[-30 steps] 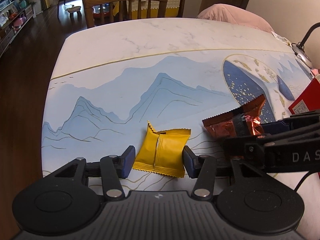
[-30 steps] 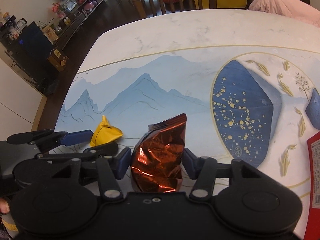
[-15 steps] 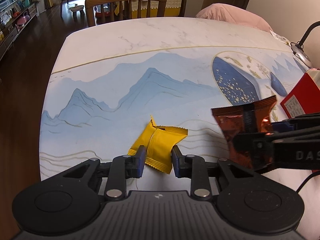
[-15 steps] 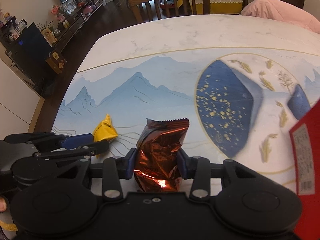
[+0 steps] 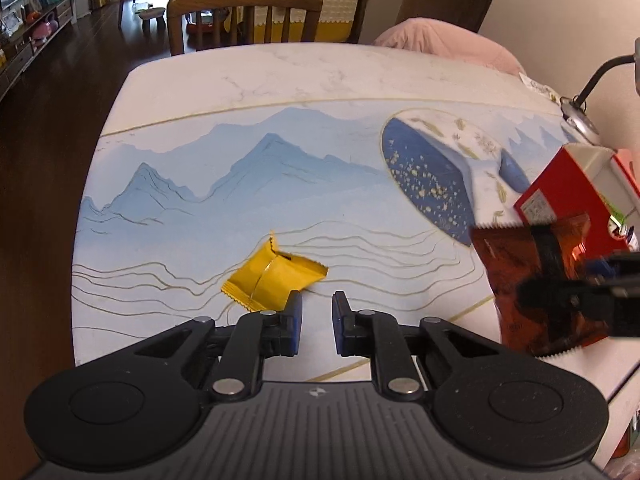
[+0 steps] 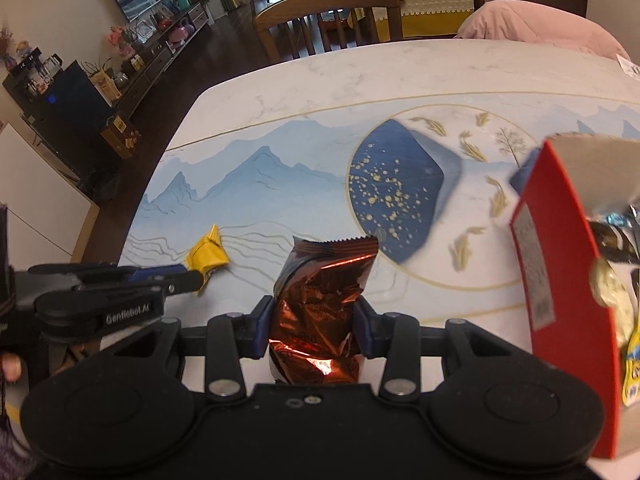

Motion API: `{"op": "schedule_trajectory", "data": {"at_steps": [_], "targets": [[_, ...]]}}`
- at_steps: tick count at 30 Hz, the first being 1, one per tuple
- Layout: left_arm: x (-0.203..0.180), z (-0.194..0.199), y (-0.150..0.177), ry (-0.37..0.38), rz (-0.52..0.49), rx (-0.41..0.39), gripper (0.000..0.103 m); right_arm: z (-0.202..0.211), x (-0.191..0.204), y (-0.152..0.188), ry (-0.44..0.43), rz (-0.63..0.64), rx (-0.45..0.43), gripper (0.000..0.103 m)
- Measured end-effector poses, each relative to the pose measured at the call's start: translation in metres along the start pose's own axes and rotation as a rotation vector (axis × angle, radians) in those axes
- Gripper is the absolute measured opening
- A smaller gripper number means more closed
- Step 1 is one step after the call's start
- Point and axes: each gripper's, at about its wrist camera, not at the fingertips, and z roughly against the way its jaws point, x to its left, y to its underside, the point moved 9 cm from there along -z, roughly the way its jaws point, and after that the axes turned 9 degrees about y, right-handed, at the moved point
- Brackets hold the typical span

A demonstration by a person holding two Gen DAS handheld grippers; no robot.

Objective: Organize snacks
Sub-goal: 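Grasp the yellow square candy with the left gripper while the right holds the foil packet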

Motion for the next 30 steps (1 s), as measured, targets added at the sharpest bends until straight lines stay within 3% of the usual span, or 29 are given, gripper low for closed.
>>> {"op": "schedule_trajectory", "data": {"at_steps": [6, 9, 11, 20, 30], "targets": [[0.009, 0.003, -0.005, 0.026, -0.019, 0.03, 0.02, 0.023, -0.01, 0.016, -0.036, -0.007, -0.013, 0.039], [0.016, 0.0, -0.007, 0.035, -0.04, 0.047, 0.038, 0.033, -0.009, 0.024, -0.06, -0.021, -0.016, 0.039], [0.02, -0.003, -0.01, 0.037, -0.058, 0.047, 0.067, 0.036, -0.008, 0.027, -0.072, -0.033, -0.019, 0.039], [0.014, -0.038, -0.009, 0.048, -0.29, 0.151, 0.069, 0.034, -0.003, 0.038, -0.059, -0.068, -0.003, 0.039], [0.018, -0.055, -0.005, 0.026, -0.336, 0.178, 0.066, 0.024, 0.012, 0.035, -0.044, -0.043, 0.002, 0.039]]}}
